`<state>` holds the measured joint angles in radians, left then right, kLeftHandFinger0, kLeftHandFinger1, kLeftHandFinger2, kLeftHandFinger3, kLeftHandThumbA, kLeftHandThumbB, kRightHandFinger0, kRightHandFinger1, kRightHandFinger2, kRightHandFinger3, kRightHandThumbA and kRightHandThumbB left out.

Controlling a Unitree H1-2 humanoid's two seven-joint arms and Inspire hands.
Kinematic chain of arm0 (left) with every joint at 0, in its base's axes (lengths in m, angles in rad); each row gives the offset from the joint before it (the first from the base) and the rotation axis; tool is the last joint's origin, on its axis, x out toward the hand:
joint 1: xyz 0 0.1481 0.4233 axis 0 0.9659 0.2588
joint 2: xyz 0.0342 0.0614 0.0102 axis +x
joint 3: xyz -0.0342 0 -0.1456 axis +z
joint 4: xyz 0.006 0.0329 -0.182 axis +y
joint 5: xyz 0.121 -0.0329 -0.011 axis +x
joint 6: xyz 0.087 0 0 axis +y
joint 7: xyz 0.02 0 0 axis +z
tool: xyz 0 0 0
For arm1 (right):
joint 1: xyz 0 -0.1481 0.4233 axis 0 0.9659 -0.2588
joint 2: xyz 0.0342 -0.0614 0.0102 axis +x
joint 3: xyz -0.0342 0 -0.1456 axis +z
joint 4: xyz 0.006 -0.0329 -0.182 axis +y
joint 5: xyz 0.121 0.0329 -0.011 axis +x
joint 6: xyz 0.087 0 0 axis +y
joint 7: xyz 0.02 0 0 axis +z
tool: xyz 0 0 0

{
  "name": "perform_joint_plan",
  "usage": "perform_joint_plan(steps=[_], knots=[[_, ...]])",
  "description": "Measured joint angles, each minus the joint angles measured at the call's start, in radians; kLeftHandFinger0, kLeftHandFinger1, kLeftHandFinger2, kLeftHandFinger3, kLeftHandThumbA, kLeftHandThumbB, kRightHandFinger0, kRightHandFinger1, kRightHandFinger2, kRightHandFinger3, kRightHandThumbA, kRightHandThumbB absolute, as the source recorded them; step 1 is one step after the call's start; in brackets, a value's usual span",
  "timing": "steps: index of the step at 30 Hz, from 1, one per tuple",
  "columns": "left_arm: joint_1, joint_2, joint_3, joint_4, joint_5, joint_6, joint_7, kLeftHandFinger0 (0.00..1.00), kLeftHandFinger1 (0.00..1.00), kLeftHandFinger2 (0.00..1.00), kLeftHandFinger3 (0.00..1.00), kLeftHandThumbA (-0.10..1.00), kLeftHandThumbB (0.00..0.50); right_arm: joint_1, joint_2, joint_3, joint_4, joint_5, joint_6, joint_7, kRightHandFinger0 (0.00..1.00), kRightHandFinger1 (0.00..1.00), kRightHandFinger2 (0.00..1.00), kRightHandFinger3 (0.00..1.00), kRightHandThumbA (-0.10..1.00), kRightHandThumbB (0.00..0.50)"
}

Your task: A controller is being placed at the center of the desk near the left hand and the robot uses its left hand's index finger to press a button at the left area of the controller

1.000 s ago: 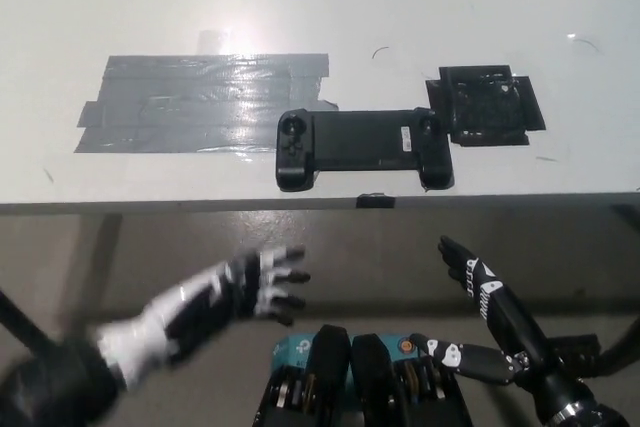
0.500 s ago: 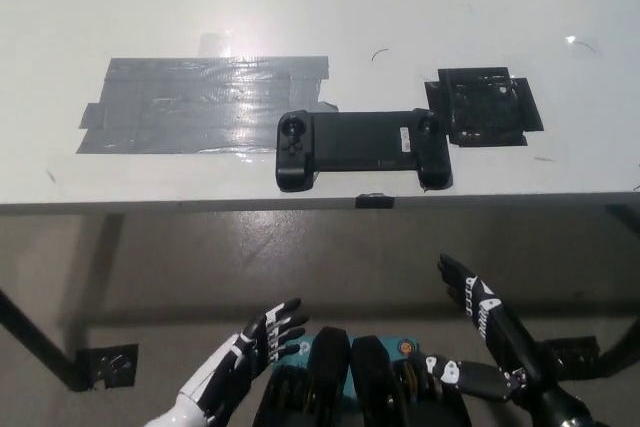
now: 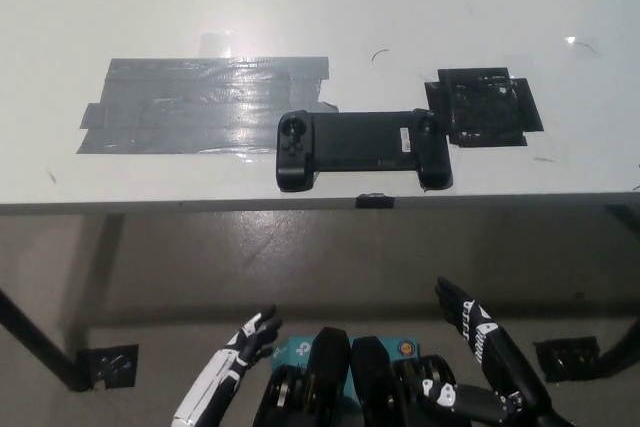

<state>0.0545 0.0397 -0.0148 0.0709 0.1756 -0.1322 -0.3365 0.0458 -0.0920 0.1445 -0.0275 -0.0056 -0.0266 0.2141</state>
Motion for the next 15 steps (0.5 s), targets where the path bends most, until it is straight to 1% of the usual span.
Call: perform_joint_plan(steps=[2,4,9,13,15], knots=[[-0.001,0.0,-0.001,0.008,0.023,-0.042,0.039,1.0,1.0,1.0,1.0,1.0,0.23,0.001,0.009,0.0,-0.004,0.0,-0.001,-0.002,1.0,1.0,1.0,1.0,0.85,0.196],[-0.002,0.0,-0.002,0.012,0.038,-0.069,0.068,1.0,1.0,1.0,1.0,1.0,0.225,0.002,0.017,0.0,-0.009,-0.001,-0.004,-0.004,1.0,1.0,1.0,1.0,0.85,0.185],[-0.005,0.006,-0.013,0.025,0.083,-0.15,0.15,1.0,1.0,1.0,1.0,1.0,0.215,0.009,0.034,0.0,-0.028,-0.003,-0.026,-0.01,1.0,1.0,1.0,1.0,0.88,0.192],[-0.009,0.016,-0.035,0.031,0.116,-0.212,0.222,1.0,1.0,1.0,1.0,1.0,0.211,0.014,0.045,0.0,-0.041,-0.005,-0.047,-0.02,1.0,1.0,1.0,1.0,0.88,0.187],[-0.011,0.021,-0.045,0.033,0.125,-0.23,0.247,1.0,1.0,1.0,1.0,1.0,0.206,0.015,0.048,0.0,-0.046,-0.005,-0.054,-0.022,1.0,1.0,1.0,1.0,0.88,0.193]])
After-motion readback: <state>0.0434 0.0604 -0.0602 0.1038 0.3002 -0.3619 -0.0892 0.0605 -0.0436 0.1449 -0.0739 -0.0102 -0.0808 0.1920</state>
